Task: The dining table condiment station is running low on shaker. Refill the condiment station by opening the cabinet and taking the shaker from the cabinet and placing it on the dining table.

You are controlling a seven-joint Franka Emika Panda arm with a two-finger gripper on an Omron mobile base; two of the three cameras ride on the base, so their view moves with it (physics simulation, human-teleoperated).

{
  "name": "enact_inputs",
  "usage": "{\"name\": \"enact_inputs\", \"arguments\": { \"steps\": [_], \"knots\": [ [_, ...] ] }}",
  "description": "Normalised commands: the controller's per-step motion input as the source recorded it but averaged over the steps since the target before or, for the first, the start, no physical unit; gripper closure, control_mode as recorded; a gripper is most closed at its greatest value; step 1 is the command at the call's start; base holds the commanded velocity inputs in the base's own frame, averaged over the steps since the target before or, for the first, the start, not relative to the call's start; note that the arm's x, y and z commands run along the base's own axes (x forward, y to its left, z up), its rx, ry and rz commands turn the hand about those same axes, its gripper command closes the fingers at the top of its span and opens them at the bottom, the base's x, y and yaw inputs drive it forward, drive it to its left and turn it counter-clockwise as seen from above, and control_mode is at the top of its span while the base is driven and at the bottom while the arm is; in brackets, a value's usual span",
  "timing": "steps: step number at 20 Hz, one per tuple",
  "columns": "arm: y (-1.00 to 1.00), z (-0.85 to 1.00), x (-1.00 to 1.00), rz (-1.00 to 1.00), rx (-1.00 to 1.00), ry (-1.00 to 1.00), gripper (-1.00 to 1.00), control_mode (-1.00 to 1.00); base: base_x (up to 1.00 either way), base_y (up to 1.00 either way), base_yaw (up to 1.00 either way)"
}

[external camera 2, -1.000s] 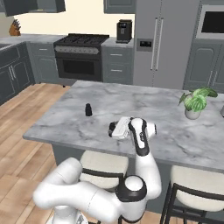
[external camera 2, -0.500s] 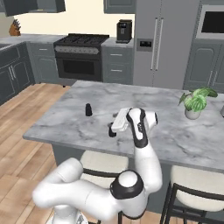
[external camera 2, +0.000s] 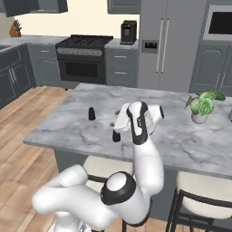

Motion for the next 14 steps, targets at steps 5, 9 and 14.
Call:
{"name": "enact_inputs", "arguments": {
  "steps": [5,9,14],
  "knots": [
    [0.24,0.44,-0.31,-0.07,-0.15,-0.09,-1.0,-1.0,0.0,0.0,0.0],
    [0.21,0.18,-0.37,-0.1,-0.23,-0.11,-1.0,-1.0,0.0,0.0,0.0],
    [0.19,0.17,-0.53,-0.11,-0.26,-0.16,-1.0,-1.0,0.0,0.0,0.0]
  ]
}}
